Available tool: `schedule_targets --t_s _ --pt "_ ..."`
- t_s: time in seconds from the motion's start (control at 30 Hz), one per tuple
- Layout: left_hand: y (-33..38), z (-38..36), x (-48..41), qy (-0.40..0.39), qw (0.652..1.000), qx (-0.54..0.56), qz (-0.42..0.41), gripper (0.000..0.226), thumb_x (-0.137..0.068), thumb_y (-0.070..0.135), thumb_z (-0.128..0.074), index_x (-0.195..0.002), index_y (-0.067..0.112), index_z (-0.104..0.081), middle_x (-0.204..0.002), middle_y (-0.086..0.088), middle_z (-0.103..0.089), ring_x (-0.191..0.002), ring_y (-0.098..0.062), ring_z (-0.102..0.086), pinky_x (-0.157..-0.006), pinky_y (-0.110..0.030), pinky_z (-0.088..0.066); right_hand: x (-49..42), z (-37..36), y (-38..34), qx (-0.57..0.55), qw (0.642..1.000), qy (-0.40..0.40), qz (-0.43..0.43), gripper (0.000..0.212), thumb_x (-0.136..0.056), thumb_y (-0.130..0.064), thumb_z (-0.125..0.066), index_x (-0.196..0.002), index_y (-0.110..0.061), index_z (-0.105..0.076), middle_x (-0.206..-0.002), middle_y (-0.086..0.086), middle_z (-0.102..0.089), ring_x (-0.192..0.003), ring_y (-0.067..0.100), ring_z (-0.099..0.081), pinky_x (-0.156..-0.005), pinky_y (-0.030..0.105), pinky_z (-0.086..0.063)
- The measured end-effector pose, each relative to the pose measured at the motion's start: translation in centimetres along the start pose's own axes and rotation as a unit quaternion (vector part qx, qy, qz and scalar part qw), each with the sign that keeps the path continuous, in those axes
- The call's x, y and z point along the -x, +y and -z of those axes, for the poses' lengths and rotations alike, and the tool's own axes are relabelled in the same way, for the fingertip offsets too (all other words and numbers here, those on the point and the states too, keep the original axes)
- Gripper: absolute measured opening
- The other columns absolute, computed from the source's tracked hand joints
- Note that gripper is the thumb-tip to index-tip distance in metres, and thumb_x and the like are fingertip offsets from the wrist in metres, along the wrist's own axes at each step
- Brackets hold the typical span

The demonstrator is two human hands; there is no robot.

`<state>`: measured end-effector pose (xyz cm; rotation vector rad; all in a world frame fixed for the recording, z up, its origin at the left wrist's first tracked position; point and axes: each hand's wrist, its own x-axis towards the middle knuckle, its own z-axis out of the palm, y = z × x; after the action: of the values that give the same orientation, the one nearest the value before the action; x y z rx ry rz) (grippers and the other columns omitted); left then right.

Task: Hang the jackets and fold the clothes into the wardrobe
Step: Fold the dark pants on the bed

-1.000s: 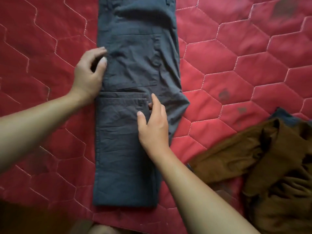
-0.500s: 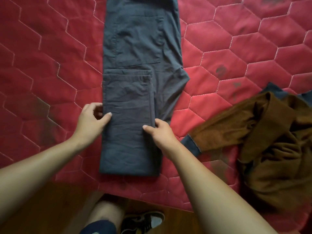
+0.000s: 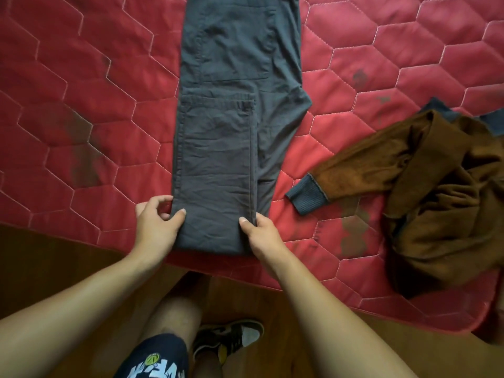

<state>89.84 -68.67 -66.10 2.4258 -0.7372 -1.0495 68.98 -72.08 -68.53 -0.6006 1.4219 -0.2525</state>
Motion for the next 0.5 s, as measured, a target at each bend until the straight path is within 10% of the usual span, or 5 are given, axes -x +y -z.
schedule_targets --t_s 0.5 --pt "5.0 0.6 -4.4 -0.014 0.981 0.169 -0.093 0.037 -0.085 0.007 -0.072 -0.109 0.035 -0.067 -0.127 -0.014 -0.063 -0.107 -0.011 -0.067 -0.098 -0.031 -0.054 -3.6 0.7 -4.9 -0.046 0.998 0.008 0.051 0.022 -0.094 -0.018 -0.064 -0.113 -0.013 -0.072 -0.111 0.005 -0.077 -0.109 0.026 -0.071 -0.099 0.046 -0.055"
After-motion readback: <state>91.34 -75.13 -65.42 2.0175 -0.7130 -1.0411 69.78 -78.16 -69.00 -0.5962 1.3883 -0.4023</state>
